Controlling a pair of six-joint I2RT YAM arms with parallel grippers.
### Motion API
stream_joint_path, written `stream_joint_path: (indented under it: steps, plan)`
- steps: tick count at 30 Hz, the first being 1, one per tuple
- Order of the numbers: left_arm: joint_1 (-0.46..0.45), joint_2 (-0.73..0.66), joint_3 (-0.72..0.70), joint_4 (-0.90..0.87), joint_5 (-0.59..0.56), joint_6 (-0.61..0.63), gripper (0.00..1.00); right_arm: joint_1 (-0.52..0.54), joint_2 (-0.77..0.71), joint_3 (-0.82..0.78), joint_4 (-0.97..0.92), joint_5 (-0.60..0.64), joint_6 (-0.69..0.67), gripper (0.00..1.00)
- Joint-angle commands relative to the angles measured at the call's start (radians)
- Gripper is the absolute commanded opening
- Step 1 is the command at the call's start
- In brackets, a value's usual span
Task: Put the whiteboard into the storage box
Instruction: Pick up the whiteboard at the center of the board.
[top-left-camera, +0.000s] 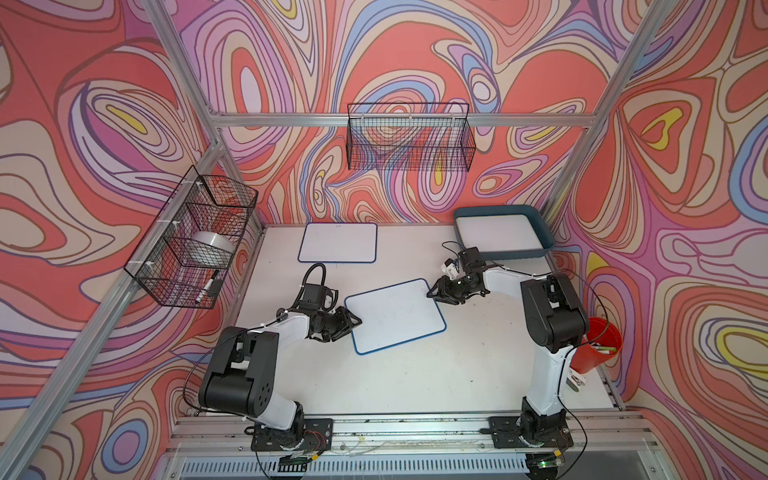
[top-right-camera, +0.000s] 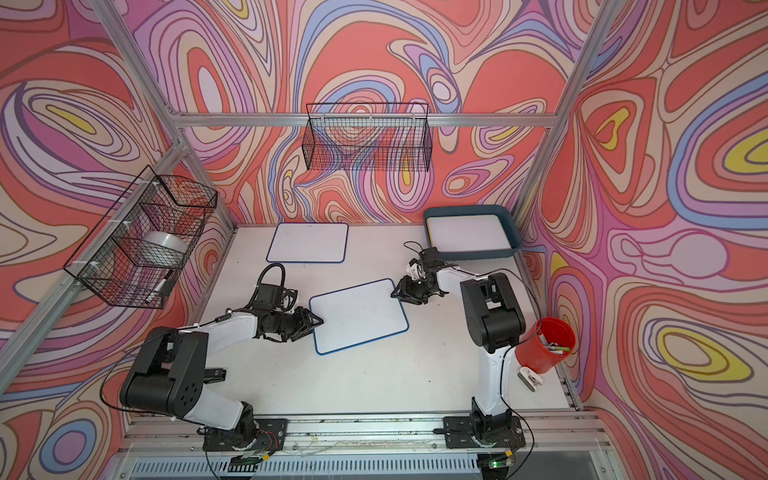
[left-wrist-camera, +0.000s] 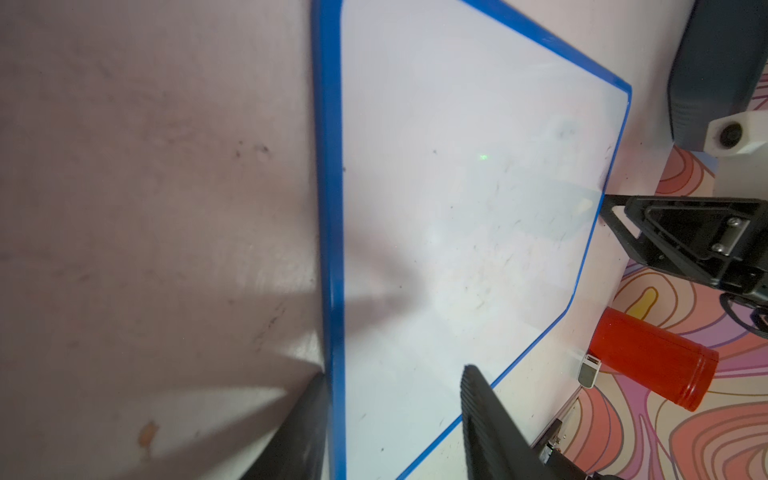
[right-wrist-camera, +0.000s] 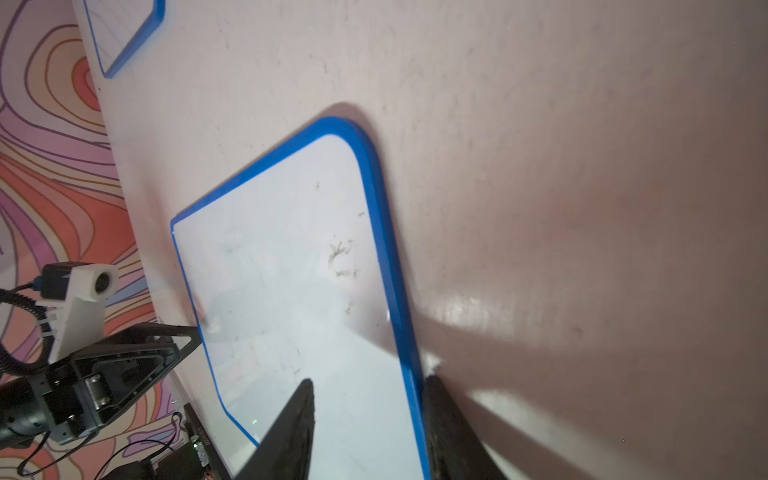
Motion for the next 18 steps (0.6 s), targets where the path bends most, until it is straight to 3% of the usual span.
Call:
stream_joint_path:
  steps: [1, 18]
  plan:
    - [-0.017, 0.066, -0.016, 0.010, -0.030, -0.006, 0.48, 0.050, 0.070, -0.003, 0.010, -0.262, 0.043, 0.45]
    - [-0.016, 0.137, 0.003, 0.093, -0.041, -0.050, 0.48, 0.104, 0.080, 0.036, -0.054, -0.462, -0.032, 0.45]
